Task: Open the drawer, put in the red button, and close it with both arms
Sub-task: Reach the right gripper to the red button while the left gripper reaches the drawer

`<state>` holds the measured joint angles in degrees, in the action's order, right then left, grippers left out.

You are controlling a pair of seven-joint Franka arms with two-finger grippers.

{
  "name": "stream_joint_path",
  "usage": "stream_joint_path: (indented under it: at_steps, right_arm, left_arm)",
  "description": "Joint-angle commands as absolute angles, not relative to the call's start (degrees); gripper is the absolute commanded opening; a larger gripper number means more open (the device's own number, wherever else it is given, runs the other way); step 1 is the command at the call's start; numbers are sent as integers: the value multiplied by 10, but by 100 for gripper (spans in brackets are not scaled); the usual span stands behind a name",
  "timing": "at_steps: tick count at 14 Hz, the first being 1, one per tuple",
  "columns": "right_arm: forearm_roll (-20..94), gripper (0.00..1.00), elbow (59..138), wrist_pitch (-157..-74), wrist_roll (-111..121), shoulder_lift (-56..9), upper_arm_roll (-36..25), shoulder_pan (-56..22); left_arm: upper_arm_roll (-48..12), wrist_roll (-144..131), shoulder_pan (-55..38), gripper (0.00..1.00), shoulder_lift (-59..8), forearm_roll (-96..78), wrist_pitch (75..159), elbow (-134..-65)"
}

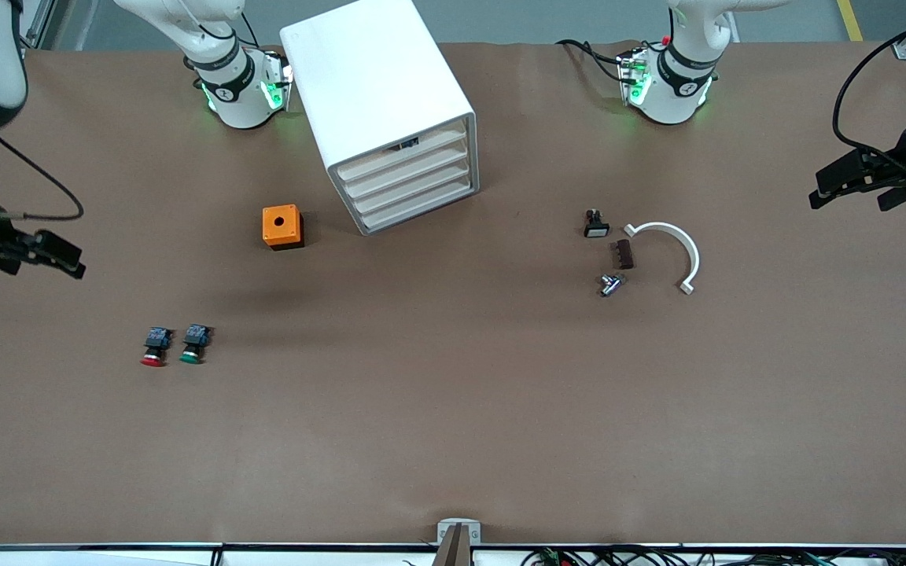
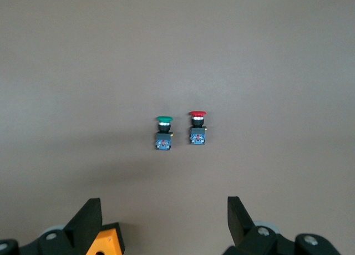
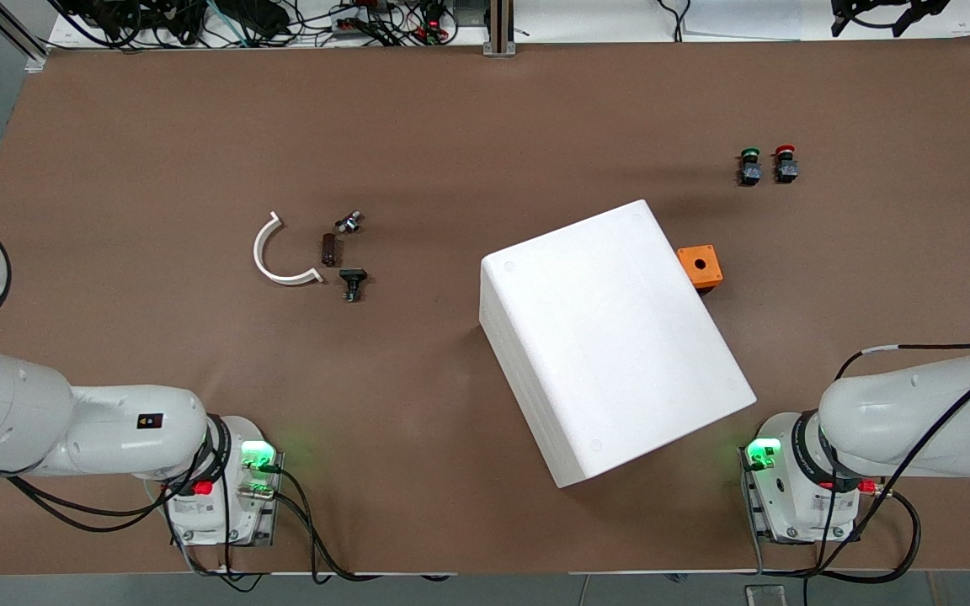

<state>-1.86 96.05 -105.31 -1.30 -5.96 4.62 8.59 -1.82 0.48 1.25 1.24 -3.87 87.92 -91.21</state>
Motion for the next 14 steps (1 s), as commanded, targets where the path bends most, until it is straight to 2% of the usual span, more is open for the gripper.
stream_joint_path:
  at_steps: [1, 4, 8, 14]
  right_arm:
    - [-13, 100, 963, -1078, -7, -80, 54, 100]
    - [-13, 100, 964, -1081, -7, -85, 55, 97]
    - [-13, 100, 966, -1090, -6, -90, 55, 98]
    - [-13, 100, 1044, -1207, 27, -102, 55, 114]
  left_arm:
    - [-21, 16, 16, 100, 8, -25, 864, -904]
    - [-22, 14, 17, 100, 3, -26, 864, -903]
    - [-26, -20, 10, 100, -65, -36, 865, -902]
    - [-29, -166, -84, 100, -190, -105, 875, -897]
